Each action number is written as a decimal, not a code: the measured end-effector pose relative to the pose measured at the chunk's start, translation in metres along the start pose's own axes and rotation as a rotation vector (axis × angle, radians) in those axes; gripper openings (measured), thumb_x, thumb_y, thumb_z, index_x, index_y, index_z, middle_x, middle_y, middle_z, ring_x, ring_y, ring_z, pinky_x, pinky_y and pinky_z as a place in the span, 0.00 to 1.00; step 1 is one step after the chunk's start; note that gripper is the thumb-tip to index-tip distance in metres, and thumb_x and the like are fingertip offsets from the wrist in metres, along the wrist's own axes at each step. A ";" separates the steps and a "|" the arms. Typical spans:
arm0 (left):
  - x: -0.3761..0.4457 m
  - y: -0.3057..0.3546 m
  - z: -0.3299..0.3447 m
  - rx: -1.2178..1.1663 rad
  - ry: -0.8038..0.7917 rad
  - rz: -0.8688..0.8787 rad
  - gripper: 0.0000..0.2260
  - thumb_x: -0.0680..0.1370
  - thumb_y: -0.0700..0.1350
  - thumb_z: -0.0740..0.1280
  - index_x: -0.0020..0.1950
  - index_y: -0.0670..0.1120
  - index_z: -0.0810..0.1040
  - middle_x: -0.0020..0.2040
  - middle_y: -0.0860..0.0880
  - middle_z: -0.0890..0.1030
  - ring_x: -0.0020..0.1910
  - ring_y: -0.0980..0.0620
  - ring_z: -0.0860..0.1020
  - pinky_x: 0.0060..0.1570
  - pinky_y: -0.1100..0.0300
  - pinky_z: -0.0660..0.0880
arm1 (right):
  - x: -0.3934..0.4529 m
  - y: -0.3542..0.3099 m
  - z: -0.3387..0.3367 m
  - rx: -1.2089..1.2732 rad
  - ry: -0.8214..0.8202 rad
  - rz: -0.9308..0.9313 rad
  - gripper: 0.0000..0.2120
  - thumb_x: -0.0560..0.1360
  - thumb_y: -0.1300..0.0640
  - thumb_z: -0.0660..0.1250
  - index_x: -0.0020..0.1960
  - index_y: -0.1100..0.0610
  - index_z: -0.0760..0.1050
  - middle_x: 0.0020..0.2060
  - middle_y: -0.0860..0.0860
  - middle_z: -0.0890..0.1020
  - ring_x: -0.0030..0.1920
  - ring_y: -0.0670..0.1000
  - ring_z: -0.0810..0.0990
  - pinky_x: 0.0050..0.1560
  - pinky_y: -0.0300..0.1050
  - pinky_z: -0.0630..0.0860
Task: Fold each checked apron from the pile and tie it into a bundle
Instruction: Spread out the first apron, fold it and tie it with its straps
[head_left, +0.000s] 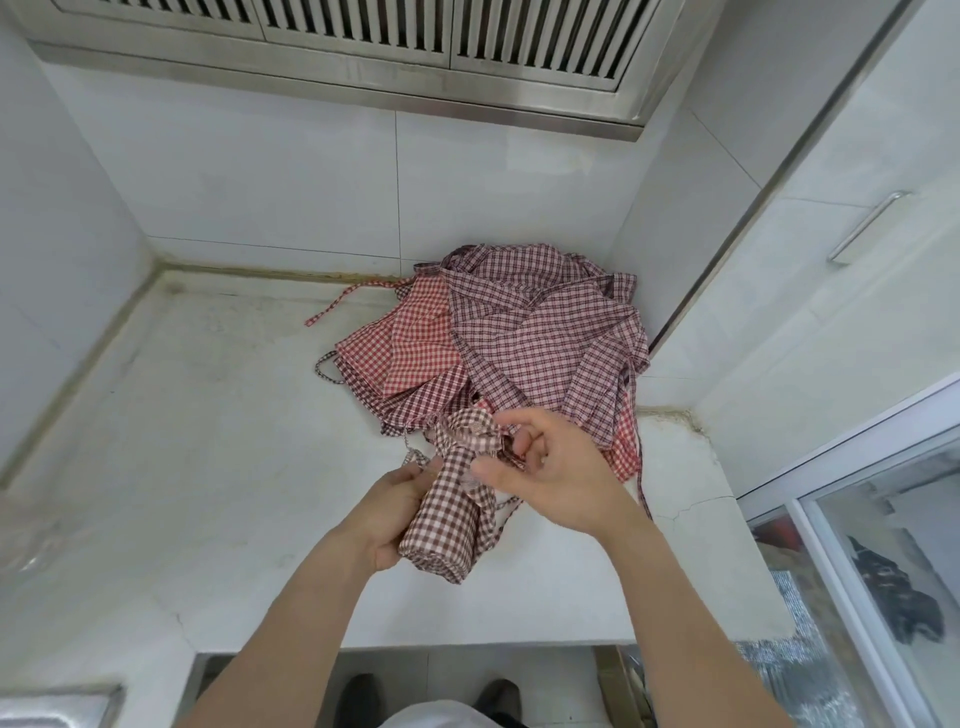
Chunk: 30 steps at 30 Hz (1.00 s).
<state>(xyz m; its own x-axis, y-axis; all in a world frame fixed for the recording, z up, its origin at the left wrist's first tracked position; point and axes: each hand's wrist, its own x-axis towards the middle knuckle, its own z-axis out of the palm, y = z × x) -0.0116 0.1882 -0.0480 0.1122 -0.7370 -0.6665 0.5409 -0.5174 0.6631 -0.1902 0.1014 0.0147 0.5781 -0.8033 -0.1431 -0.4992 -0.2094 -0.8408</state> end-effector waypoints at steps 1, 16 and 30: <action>0.001 0.000 0.001 0.022 0.010 0.008 0.15 0.82 0.47 0.64 0.63 0.38 0.77 0.54 0.39 0.84 0.51 0.42 0.84 0.49 0.49 0.80 | 0.002 0.000 0.003 -0.095 -0.011 -0.027 0.34 0.60 0.27 0.72 0.61 0.43 0.77 0.45 0.45 0.76 0.40 0.41 0.74 0.44 0.39 0.76; -0.011 0.005 -0.007 -0.243 0.018 -0.158 0.14 0.85 0.39 0.56 0.53 0.33 0.79 0.44 0.36 0.85 0.38 0.41 0.85 0.33 0.52 0.82 | 0.000 0.024 0.005 0.085 0.060 -0.290 0.32 0.79 0.35 0.58 0.40 0.65 0.76 0.40 0.53 0.80 0.46 0.47 0.78 0.49 0.37 0.74; -0.015 0.009 0.002 -0.317 -0.003 -0.187 0.15 0.83 0.35 0.54 0.48 0.32 0.79 0.45 0.36 0.83 0.44 0.40 0.80 0.33 0.50 0.83 | -0.010 0.039 0.015 -0.243 -0.169 -0.264 0.46 0.70 0.56 0.75 0.79 0.43 0.53 0.75 0.39 0.59 0.74 0.37 0.57 0.72 0.28 0.53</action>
<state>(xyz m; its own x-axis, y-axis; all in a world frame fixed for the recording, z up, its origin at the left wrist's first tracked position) -0.0103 0.1933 -0.0314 -0.0155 -0.6437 -0.7651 0.7830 -0.4837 0.3911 -0.2055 0.1093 -0.0242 0.7952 -0.6050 -0.0393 -0.4453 -0.5389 -0.7151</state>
